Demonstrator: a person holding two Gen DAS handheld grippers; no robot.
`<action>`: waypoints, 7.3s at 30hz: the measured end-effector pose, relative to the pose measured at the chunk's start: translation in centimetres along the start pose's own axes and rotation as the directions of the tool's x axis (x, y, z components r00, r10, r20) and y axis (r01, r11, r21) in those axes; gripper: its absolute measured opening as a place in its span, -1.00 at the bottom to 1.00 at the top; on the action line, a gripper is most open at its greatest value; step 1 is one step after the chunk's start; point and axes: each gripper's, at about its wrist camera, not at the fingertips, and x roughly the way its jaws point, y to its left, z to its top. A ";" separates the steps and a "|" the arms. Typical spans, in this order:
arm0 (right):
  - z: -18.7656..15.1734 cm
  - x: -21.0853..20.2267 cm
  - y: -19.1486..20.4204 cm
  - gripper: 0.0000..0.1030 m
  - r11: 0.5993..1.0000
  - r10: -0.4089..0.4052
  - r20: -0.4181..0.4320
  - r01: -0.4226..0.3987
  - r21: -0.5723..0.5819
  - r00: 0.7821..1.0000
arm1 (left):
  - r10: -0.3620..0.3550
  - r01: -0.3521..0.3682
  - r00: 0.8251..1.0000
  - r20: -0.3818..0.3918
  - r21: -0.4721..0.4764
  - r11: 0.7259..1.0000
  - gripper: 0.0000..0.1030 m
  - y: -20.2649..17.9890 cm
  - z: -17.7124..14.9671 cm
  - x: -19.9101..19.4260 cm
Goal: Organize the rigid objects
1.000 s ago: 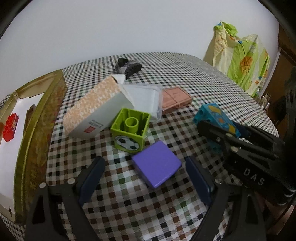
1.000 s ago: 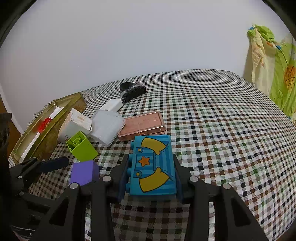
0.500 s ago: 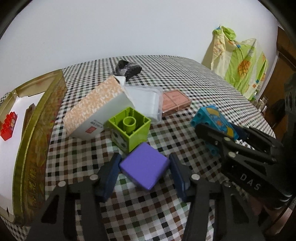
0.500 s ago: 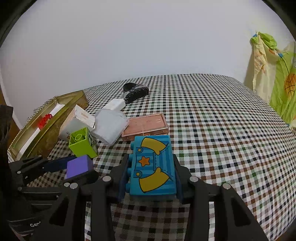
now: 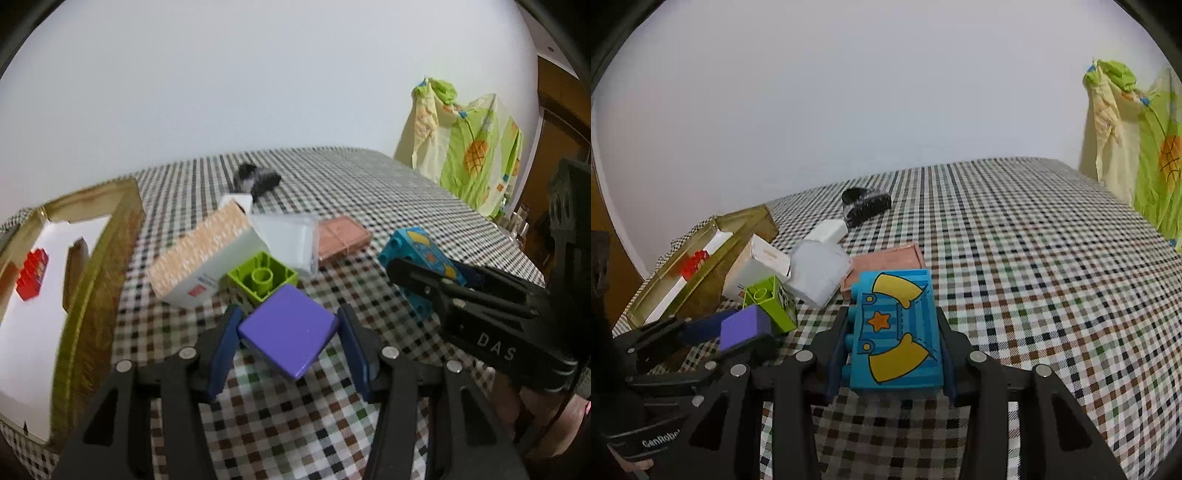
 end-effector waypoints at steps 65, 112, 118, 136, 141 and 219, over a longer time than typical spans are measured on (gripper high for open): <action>3.1 0.1 4.5 -0.14 0.997 0.000 0.270 0.021 -0.075 0.963 | 0.177 -0.146 0.942 0.285 -0.127 0.981 0.03 5.8 1.0 -4.1; 2.5 0.9 11.3 -0.14 0.972 0.109 0.319 -0.035 -0.231 0.941 | 0.325 -0.267 0.871 0.367 -0.201 0.942 0.03 10.2 0.0 -7.3; 2.3 0.7 11.9 -0.14 0.970 0.124 0.318 -0.047 -0.240 0.940 | 0.338 -0.274 0.863 0.376 -0.213 0.938 0.03 10.6 -0.1 -7.6; 2.2 0.0 11.9 -0.14 0.962 0.153 0.308 -0.070 -0.263 0.939 | 0.350 -0.285 0.860 0.372 -0.220 0.933 0.03 11.6 -0.5 -8.2; 2.6 1.1 12.3 -0.14 0.959 0.162 0.303 -0.078 -0.273 0.939 | 0.356 -0.284 0.860 0.365 -0.237 0.929 0.03 12.3 -0.6 -8.4; 7.9 11.7 19.5 -0.13 0.890 0.295 -0.070 -0.301 -0.344 0.953 | 0.351 -0.335 0.936 0.020 -0.250 0.908 0.03 23.0 3.8 -5.6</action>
